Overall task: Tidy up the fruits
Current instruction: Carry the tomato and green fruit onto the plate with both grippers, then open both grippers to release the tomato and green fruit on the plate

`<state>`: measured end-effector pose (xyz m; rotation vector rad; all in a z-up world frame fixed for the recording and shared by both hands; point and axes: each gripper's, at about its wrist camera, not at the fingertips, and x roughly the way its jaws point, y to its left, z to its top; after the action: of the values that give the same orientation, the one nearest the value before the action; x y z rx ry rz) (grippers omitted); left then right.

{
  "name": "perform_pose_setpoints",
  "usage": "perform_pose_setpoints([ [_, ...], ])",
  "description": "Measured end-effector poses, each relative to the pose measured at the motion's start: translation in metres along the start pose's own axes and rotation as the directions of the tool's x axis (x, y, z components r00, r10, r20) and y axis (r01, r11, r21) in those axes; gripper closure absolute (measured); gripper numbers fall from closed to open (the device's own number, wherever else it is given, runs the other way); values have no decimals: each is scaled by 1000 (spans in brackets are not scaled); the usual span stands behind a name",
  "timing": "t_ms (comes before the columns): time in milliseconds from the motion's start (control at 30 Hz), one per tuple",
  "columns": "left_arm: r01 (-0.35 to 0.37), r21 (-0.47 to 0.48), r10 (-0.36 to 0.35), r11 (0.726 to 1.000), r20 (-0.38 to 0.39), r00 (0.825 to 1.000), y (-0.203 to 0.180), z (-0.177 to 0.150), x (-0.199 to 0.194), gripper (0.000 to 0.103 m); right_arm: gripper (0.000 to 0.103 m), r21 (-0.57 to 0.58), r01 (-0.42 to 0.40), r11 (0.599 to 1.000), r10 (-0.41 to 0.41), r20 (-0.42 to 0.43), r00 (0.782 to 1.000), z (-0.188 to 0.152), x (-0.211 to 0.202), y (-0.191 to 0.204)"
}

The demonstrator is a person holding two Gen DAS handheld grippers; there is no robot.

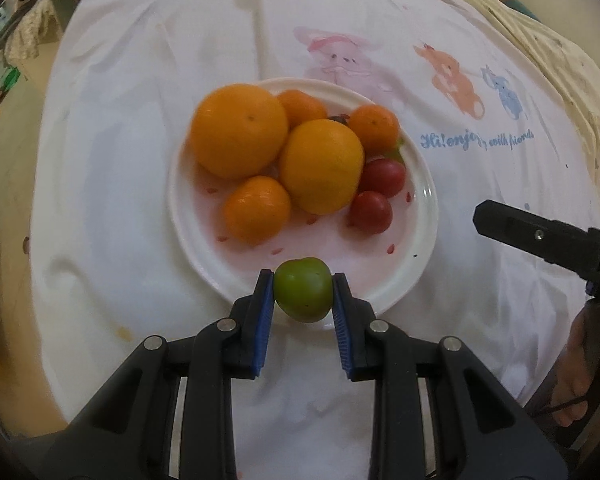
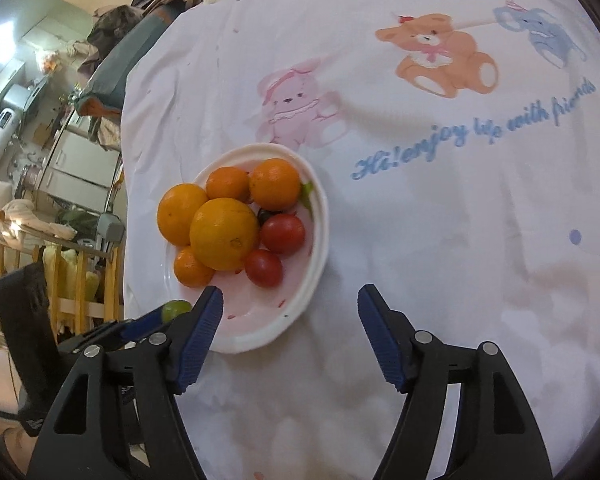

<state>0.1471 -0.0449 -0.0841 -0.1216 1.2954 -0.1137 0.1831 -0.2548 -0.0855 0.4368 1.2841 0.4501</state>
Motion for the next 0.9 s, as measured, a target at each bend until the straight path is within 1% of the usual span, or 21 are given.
perform_pose_setpoints([
  [167, 25, -36, -25, 999, 13, 1000, -3, 9, 10, 78, 30, 24, -11, 1000, 11, 1, 1000, 2, -3, -4],
  [300, 45, -62, -45, 997, 5, 999, -3, 12, 19, 78, 30, 21, -14, 1000, 14, 14, 1000, 3, -6, -2],
  [400, 41, -63, -43, 997, -18, 999, -4, 12, 23, 77, 30, 21, -8, 1000, 8, 14, 1000, 3, -6, -3],
  [433, 40, -61, -41, 997, -23, 999, -4, 12, 25, 75, 30, 25, -8, 1000, 7, 13, 1000, 4, -6, -3],
  [467, 33, -57, -35, 998, -25, 999, -4, 12, 25, 69, 30, 28, -8, 1000, 8, 12, 1000, 3, -6, -4],
  [533, 25, -51, -26, 998, -17, 1000, -6, 10, 24, 32, 30, 26, -5, 1000, 5, 12, 1000, 4, -6, -4],
  [567, 22, -51, -23, 998, -8, 1000, -6, 10, 23, 26, 30, 25, -3, 1000, 3, 14, 1000, 4, -6, -3],
  [600, 16, -45, -16, 999, 9, 1000, -7, 9, 19, 22, 30, 24, -1, 1000, 1, 15, 1000, 4, -7, -4],
  [667, 11, -29, -11, 1000, 21, 1000, -9, 10, 14, 22, 30, 25, 0, 1000, -1, 18, 1000, 3, -9, -4],
  [733, 22, -21, -22, 1000, 30, 999, -9, 8, 4, 22, 30, 26, 2, 1000, -3, 27, 1000, 2, -13, -4],
  [800, 19, -18, -18, 1000, 59, 998, -8, 4, -9, 22, 30, 11, 12, 1000, -13, 44, 999, 1, -20, -2],
  [833, 10, -16, -9, 1000, 74, 997, -6, 1, -17, 22, 30, -1, 21, 1000, -21, 56, 998, 0, -24, 0],
  [900, -33, -14, 34, 999, 120, 992, -1, -4, -35, 22, 27, -37, 47, 998, -43, 81, 996, -4, -32, 7],
])
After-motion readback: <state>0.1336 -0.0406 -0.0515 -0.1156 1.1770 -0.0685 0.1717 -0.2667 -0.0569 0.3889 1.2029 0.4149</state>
